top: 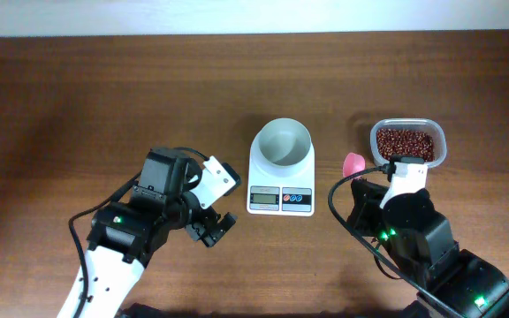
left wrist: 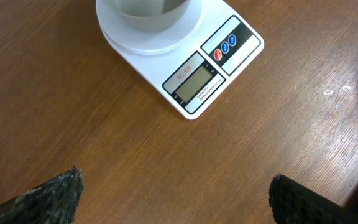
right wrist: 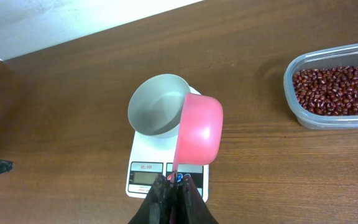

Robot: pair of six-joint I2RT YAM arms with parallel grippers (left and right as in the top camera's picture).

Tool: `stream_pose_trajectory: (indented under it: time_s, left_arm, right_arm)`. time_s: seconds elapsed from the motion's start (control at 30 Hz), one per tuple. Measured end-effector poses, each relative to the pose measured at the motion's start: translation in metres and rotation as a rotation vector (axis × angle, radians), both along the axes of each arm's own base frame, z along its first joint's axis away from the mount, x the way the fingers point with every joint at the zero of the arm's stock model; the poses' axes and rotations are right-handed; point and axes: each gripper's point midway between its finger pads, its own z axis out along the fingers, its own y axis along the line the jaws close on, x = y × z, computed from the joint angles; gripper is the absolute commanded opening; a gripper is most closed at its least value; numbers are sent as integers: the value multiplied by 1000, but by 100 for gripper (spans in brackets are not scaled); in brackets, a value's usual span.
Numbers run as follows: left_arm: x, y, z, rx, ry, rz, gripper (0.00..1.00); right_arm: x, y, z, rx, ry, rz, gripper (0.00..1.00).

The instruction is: Scoop and weigh 50g on scale

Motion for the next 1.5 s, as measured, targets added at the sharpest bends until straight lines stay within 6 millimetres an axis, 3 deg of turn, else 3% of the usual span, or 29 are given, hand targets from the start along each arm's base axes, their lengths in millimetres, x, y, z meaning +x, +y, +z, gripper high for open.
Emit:
stream_pose_trajectory:
  time_s: [0.6, 0.9, 1.23, 1.5]
  left_arm:
    - [-3, -4, 1, -14, 2, -40, 99]
    - [-13, -14, 2, -35, 0, -146, 99]
    - [-7, -4, 2, -32, -11, -127, 99]
    - [-15, -7, -1, -48, 15, -179, 99]
  right_arm:
    - [-1, -1, -1, -2, 7, -2, 4]
    - [-1, -1, -2, -3, 10, -1, 4]
    - [-2, 1, -3, 0, 16, 8, 4]
    - [-2, 1, -3, 0, 16, 8, 4]
